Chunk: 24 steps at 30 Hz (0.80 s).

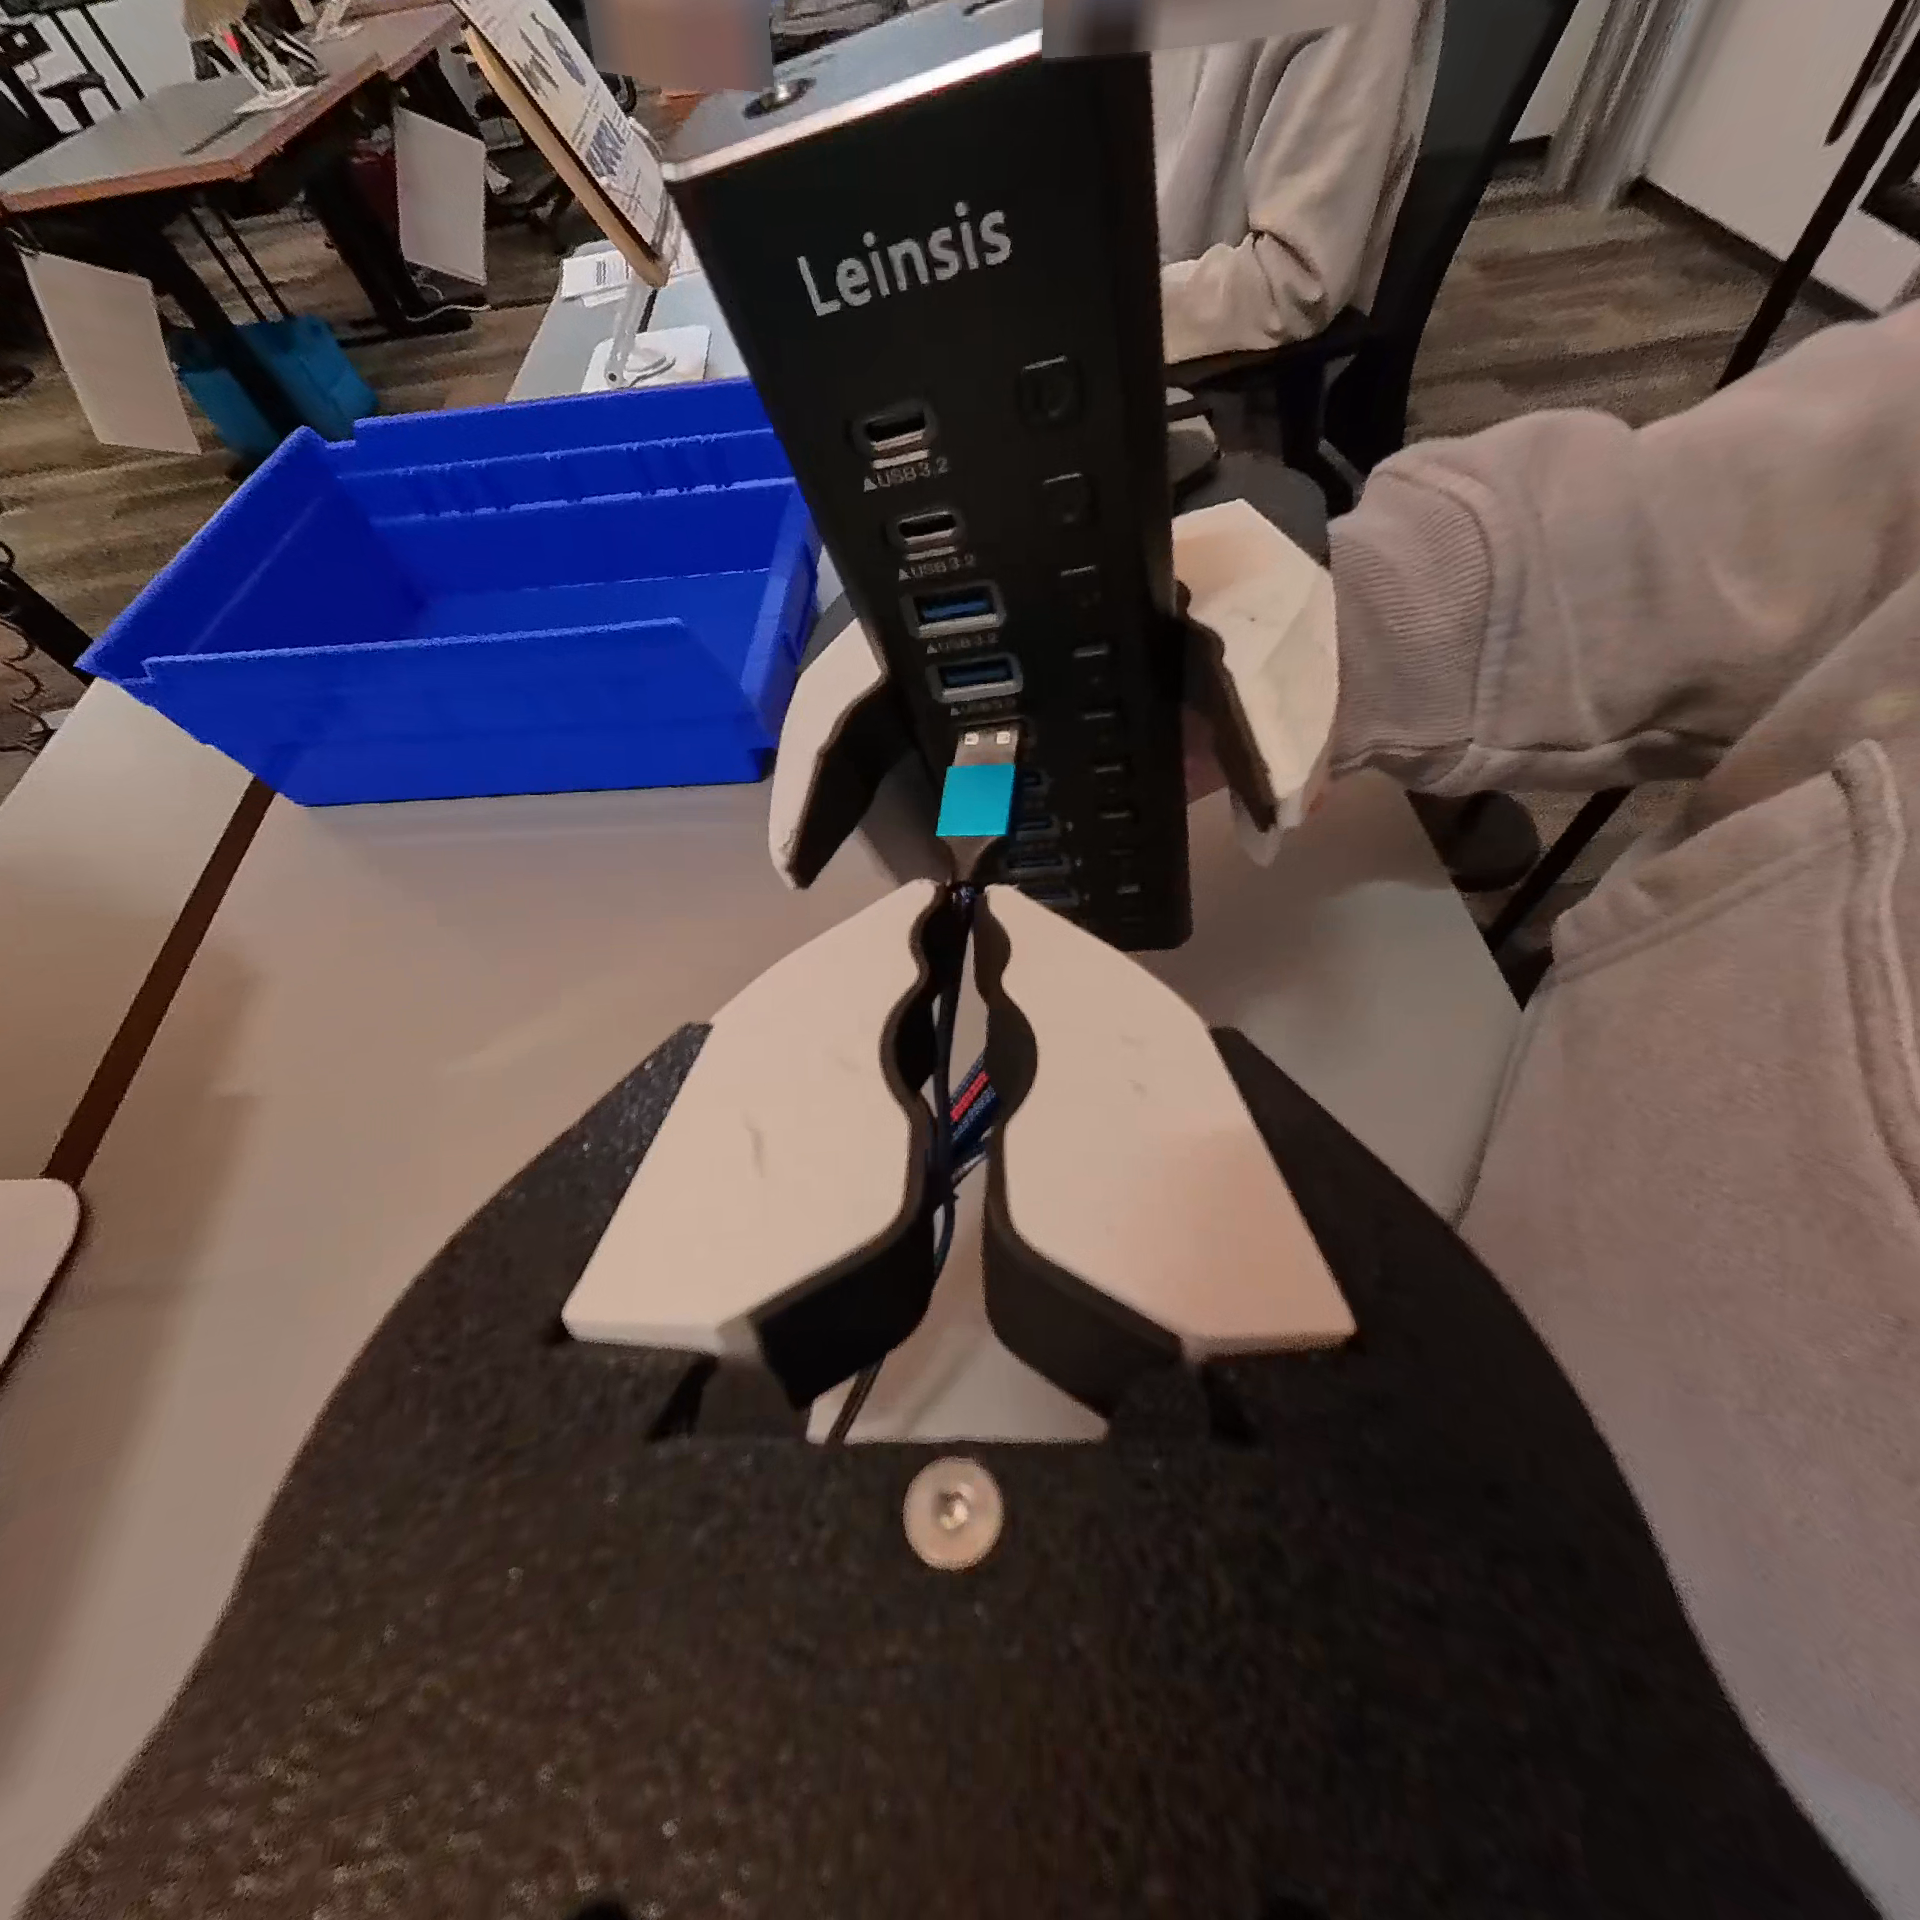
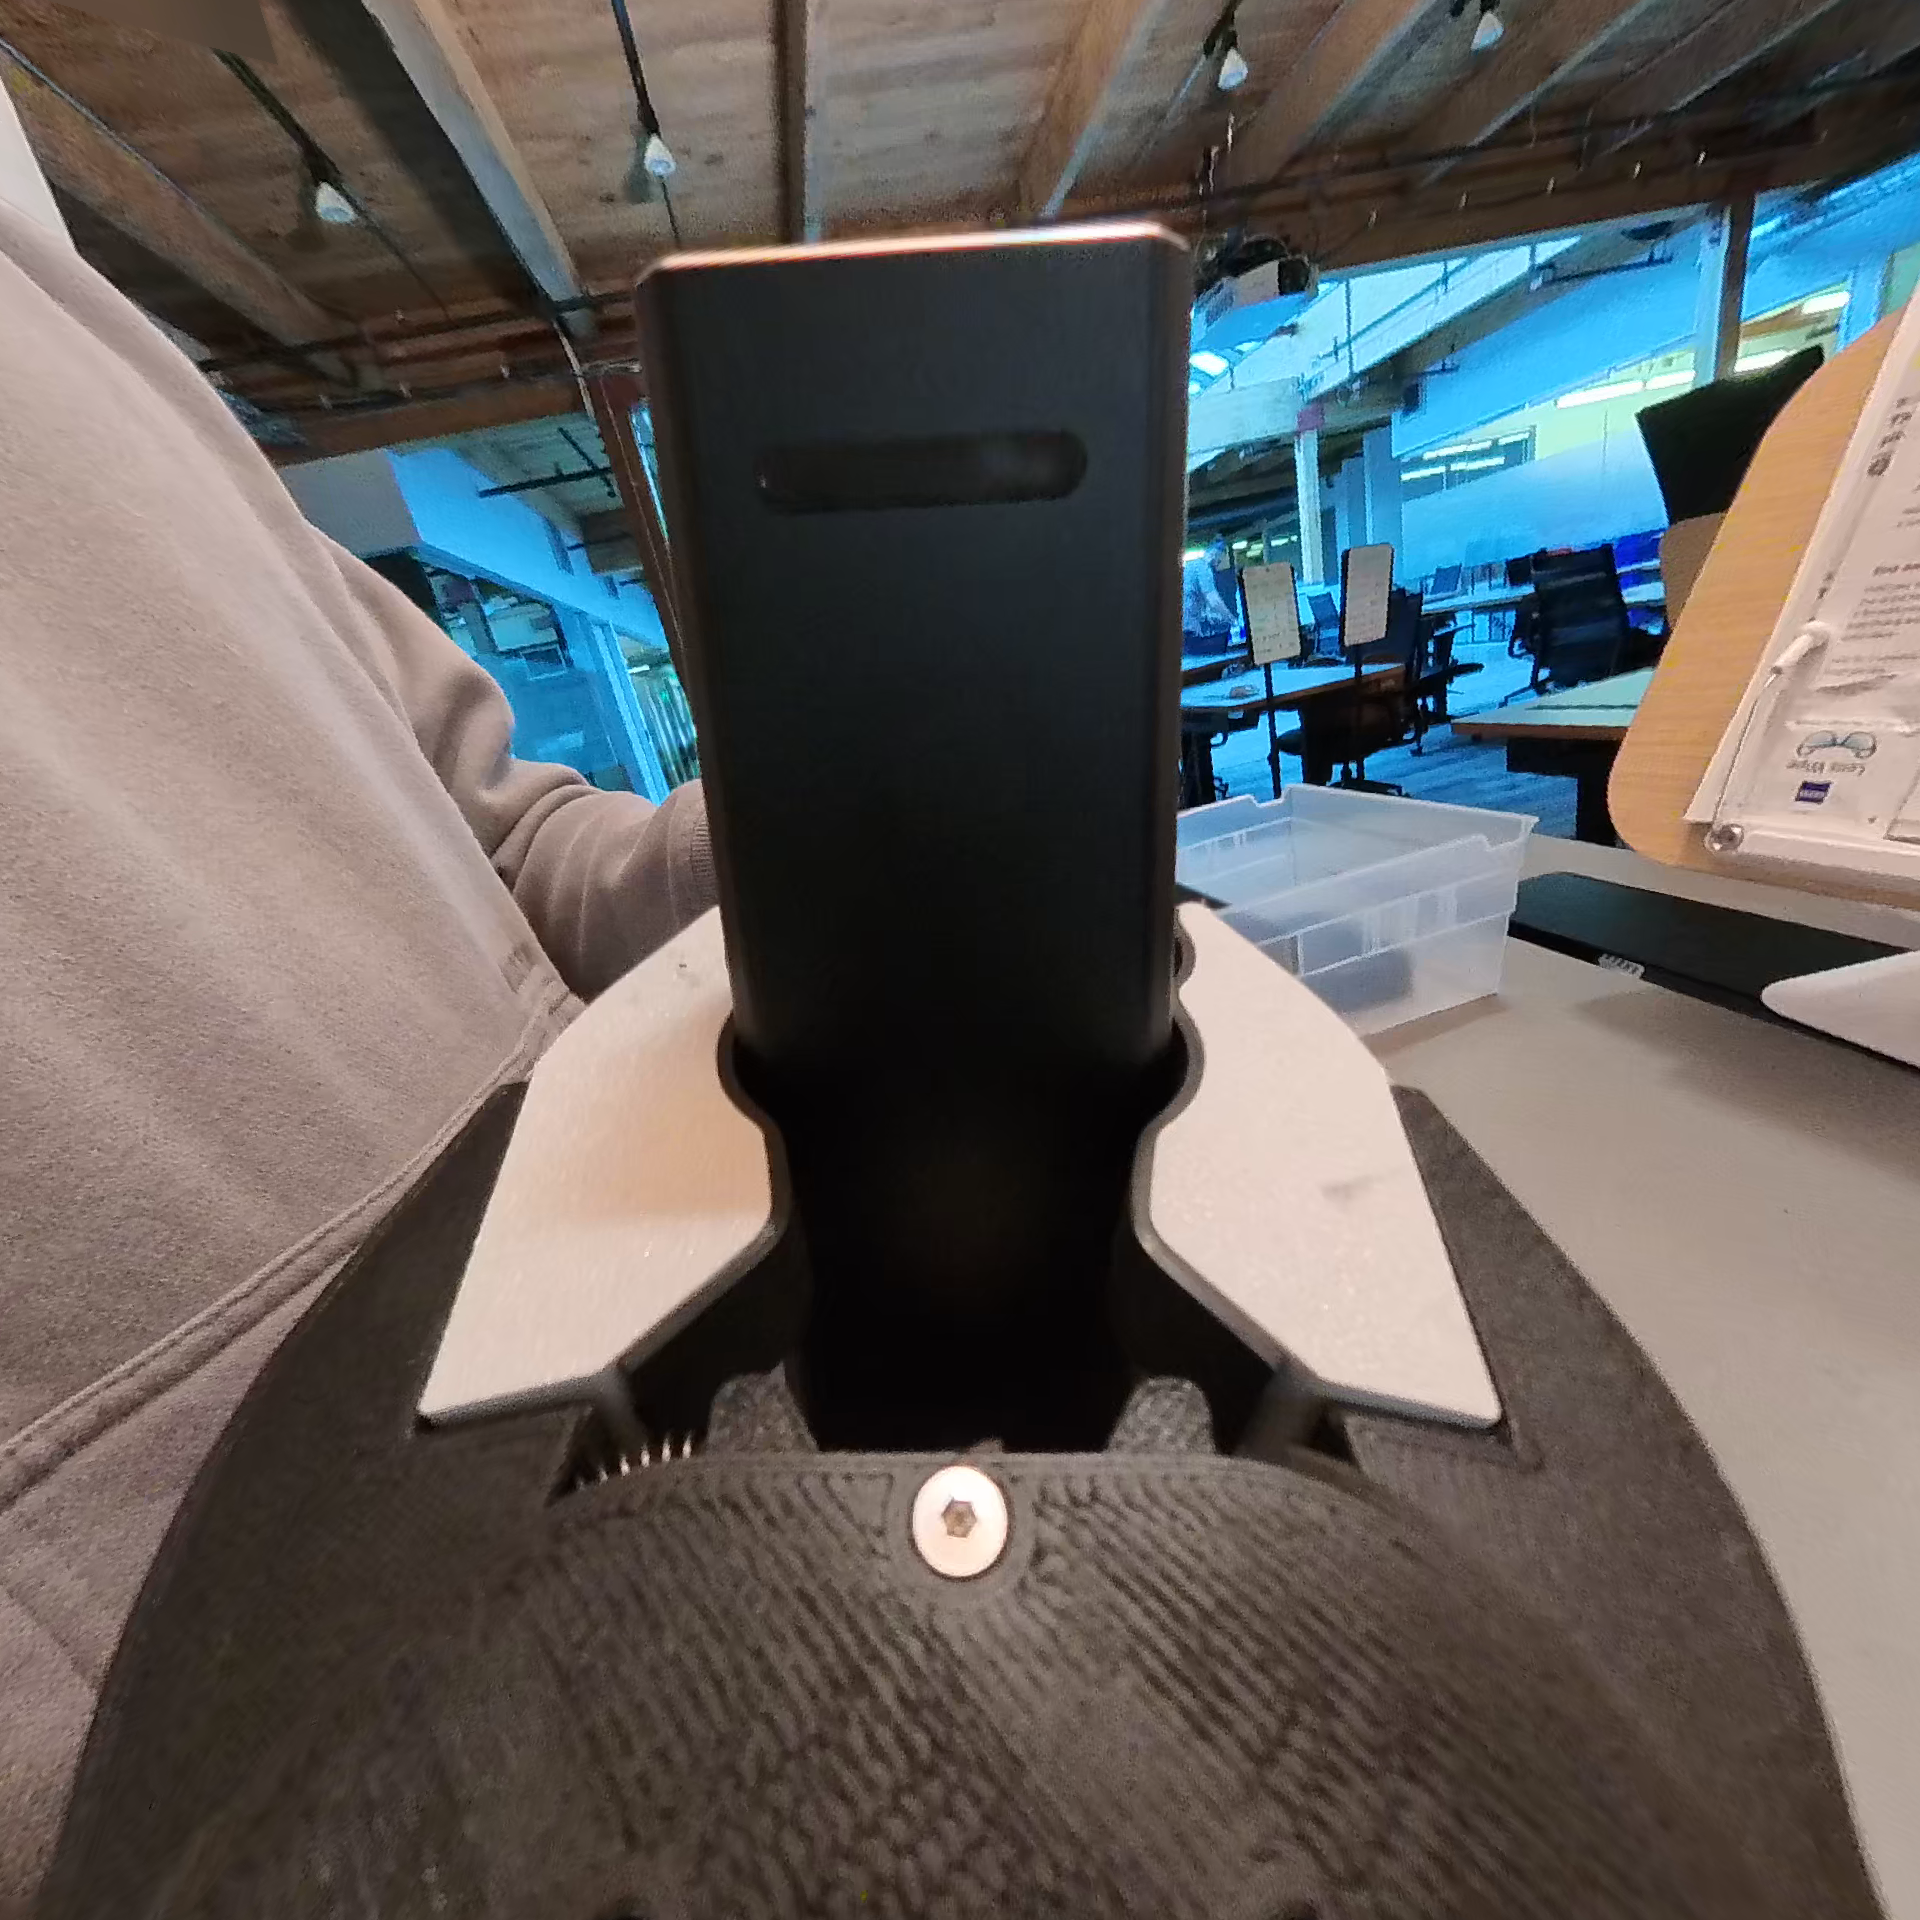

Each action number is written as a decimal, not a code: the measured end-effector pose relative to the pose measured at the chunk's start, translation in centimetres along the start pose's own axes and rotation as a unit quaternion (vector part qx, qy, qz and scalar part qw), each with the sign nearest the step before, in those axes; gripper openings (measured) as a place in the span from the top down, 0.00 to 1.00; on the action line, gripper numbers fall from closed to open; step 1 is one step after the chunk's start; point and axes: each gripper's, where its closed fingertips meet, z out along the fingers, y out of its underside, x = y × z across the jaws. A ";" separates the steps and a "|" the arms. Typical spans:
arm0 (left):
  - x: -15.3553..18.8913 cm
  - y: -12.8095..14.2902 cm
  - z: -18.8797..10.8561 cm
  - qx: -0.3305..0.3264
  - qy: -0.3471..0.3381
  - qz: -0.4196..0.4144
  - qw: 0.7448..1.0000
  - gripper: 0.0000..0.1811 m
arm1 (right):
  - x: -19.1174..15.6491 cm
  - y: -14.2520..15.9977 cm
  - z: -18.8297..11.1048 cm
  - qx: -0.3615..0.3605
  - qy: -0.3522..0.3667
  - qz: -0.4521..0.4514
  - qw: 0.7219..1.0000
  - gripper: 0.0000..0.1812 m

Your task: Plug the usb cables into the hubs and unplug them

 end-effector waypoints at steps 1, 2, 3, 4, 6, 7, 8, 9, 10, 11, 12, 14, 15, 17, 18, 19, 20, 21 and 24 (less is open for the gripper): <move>0.0 0.1 -0.1 -0.001 -0.002 0.008 1.000 0.99 | 0.0 0.3 0.1 -0.010 -0.001 0.001 1.000 0.60; 0.1 0.1 -0.1 0.001 -0.007 0.014 1.000 0.99 | -0.1 0.4 0.2 -0.018 -0.002 0.000 1.000 0.60; 0.1 -0.1 -0.2 0.011 -0.012 0.017 1.000 0.99 | -0.1 0.4 0.2 -0.019 -0.004 0.002 1.000 0.60; 0.3 -0.4 -0.3 0.025 -0.014 0.015 0.999 0.99 | -0.2 0.4 0.3 -0.016 -0.010 0.009 1.000 0.60; 0.2 -0.6 -0.4 0.032 -0.015 0.011 0.999 0.99 | -0.4 0.7 0.5 -0.023 -0.018 0.016 0.999 0.60; 0.2 0.0 -0.3 0.010 -0.015 0.015 1.000 0.99 | -0.3 1.0 0.6 -0.035 -0.007 0.011 0.999 0.60; 0.2 0.5 -0.2 -0.009 -0.018 0.024 0.999 0.99 | 0.0 1.4 0.7 -0.050 0.006 0.000 0.999 0.60; 0.2 0.7 -0.2 -0.014 -0.021 0.030 0.999 0.99 | 0.1 1.5 0.9 -0.057 0.013 -0.004 0.998 0.60; 0.3 0.5 -0.3 -0.008 -0.017 0.027 0.999 0.99 | 0.0 1.6 0.9 -0.055 0.004 0.005 0.998 0.60; 0.4 0.3 -0.3 0.000 -0.013 0.022 1.000 0.99 | -0.2 1.5 0.9 -0.045 -0.011 0.021 0.999 0.60; 0.3 0.2 -0.4 0.005 -0.015 0.020 1.000 0.99 | -0.2 1.6 1.0 -0.039 -0.011 0.028 0.999 0.59; 0.1 0.2 -0.4 0.002 -0.012 0.010 1.000 0.99 | 0.1 1.8 1.1 -0.031 -0.004 0.029 0.999 0.59; 0.0 0.1 -0.5 0.005 -0.010 0.004 1.000 0.99 | 0.1 1.9 1.1 -0.026 -0.005 0.037 0.999 0.59; 0.1 -0.1 -0.5 0.023 -0.007 -0.008 1.000 0.99 | 0.0 1.9 1.2 -0.014 -0.006 0.038 0.999 0.59; 0.2 0.1 -0.5 0.028 -0.003 -0.016 0.999 0.99 | -0.1 2.1 1.2 -0.017 -0.008 0.036 0.999 0.59; 0.3 0.3 -0.5 0.027 -0.003 -0.019 0.999 0.99 | -0.1 2.3 1.3 -0.024 -0.005 0.033 0.999 0.58; 0.4 0.5 -0.5 0.025 -0.002 -0.018 1.000 0.99 | -0.1 2.6 1.3 -0.031 -0.003 0.030 0.999 0.59; 0.5 0.7 -0.5 0.024 0.001 -0.018 1.000 0.99 | -0.1 2.7 1.3 -0.033 -0.007 0.027 0.999 0.59; 0.4 1.3 -0.4 0.007 -0.009 -0.007 1.000 0.98 | 0.2 2.9 1.1 -0.052 0.009 -0.015 0.998 0.60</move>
